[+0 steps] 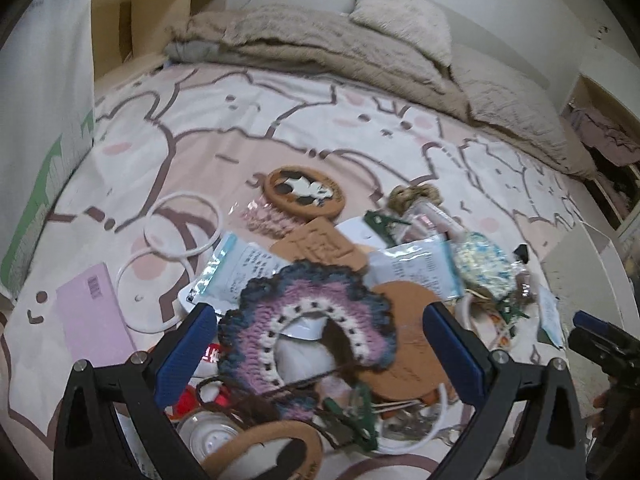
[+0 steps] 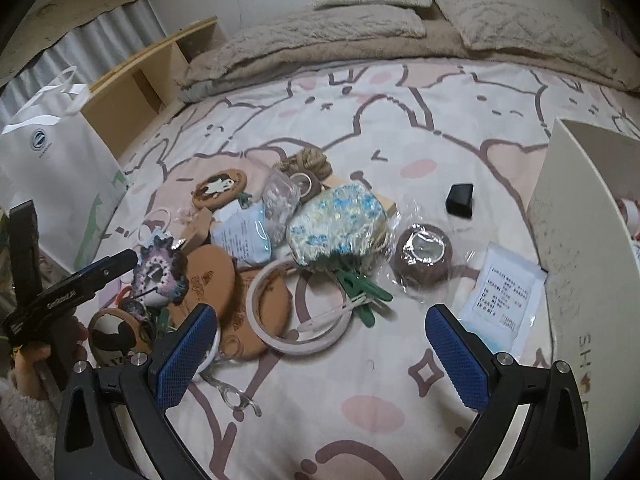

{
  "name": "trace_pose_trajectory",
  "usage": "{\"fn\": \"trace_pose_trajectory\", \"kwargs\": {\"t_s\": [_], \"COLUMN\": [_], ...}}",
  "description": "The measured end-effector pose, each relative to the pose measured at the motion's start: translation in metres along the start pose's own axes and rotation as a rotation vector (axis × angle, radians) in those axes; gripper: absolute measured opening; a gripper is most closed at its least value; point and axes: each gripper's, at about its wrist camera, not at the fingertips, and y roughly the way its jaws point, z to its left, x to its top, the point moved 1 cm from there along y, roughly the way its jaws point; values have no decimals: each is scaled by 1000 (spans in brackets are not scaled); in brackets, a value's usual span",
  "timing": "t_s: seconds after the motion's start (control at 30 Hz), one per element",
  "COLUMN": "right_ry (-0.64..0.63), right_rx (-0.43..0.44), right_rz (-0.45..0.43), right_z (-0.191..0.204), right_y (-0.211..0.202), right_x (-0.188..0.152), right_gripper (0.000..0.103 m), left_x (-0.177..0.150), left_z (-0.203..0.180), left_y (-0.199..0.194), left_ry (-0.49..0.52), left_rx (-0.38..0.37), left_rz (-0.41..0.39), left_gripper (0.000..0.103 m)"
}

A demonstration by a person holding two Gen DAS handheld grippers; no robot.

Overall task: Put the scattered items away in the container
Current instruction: 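Close left gripper on pink-blue crocheted piece while right tool moves toward white tape roll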

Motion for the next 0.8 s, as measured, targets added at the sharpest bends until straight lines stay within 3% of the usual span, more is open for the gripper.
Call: {"fn": "trace_pose_trajectory", "kwargs": {"t_s": [0.57, 0.7, 0.8], "right_ry": [2, 11, -10], "right_rx": [9, 24, 31], "right_rz": [80, 95, 106], "right_z": [-7, -2, 6], "right_y": [31, 38, 43], "right_x": [-12, -14, -16], "right_gripper": [103, 103, 103], "left_x": [-5, -8, -8], "left_z": [-8, -8, -10], "left_y": [55, 62, 59], "left_ry": [44, 21, 29], "left_rx": [70, 30, 28], "left_rz": [103, 142, 128], "left_gripper": [103, 103, 92]}}
